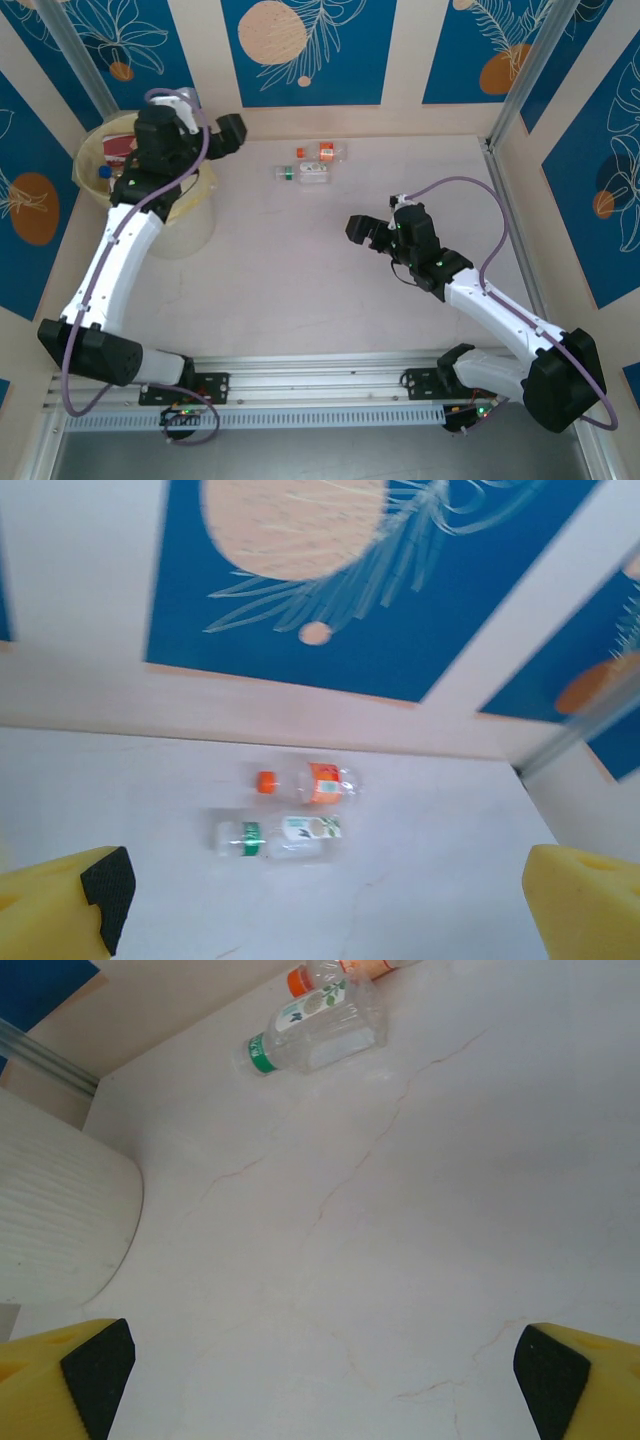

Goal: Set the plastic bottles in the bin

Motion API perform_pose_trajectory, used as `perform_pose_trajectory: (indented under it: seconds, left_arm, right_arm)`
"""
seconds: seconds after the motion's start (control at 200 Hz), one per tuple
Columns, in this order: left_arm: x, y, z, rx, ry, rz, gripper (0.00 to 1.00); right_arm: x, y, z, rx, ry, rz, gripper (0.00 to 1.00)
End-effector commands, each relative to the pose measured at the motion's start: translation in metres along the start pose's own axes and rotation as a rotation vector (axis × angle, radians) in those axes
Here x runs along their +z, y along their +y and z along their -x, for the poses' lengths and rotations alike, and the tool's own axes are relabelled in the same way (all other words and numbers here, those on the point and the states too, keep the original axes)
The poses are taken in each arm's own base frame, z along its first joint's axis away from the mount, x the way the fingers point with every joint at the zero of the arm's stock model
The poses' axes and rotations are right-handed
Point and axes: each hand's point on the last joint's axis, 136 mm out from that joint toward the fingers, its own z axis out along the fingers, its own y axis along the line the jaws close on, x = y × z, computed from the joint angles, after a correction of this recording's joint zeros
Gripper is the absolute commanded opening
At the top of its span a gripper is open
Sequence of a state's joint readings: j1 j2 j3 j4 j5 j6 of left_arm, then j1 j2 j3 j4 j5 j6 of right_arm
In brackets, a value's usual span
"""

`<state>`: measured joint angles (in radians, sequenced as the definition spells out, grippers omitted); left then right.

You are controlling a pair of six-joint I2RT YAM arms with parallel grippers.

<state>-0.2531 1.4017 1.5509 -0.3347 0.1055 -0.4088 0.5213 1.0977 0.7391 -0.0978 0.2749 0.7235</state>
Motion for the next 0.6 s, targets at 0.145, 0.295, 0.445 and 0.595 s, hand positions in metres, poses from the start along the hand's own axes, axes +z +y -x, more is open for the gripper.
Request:
perform_pose_trajectory:
  seconds: [0.145, 0.295, 0.445, 0.595]
  left_arm:
    - [0.045, -0.055, -0.053, 0.153, 0.141, -0.203, 1.0]
    - [0.078, -0.061, -0.089, 0.214, 0.228, -0.235, 1.0]
    - [0.112, -0.051, -0.114, 0.296, 0.29, -0.224, 1.0]
    - [0.14, -0.046, -0.134, 0.413, 0.321, -0.254, 1.0]
  right_arm:
    - [-0.006, -0.013, 0.005, 0.075, -0.023, -0.06, 1.0]
    - [-0.006, -0.017, 0.006, 0.101, -0.019, -0.072, 0.99]
    - [-0.01, -0.016, 0.007, 0.109, -0.014, -0.077, 1.0]
    - [-0.019, -0.02, 0.008, 0.114, -0.036, -0.088, 1.0]
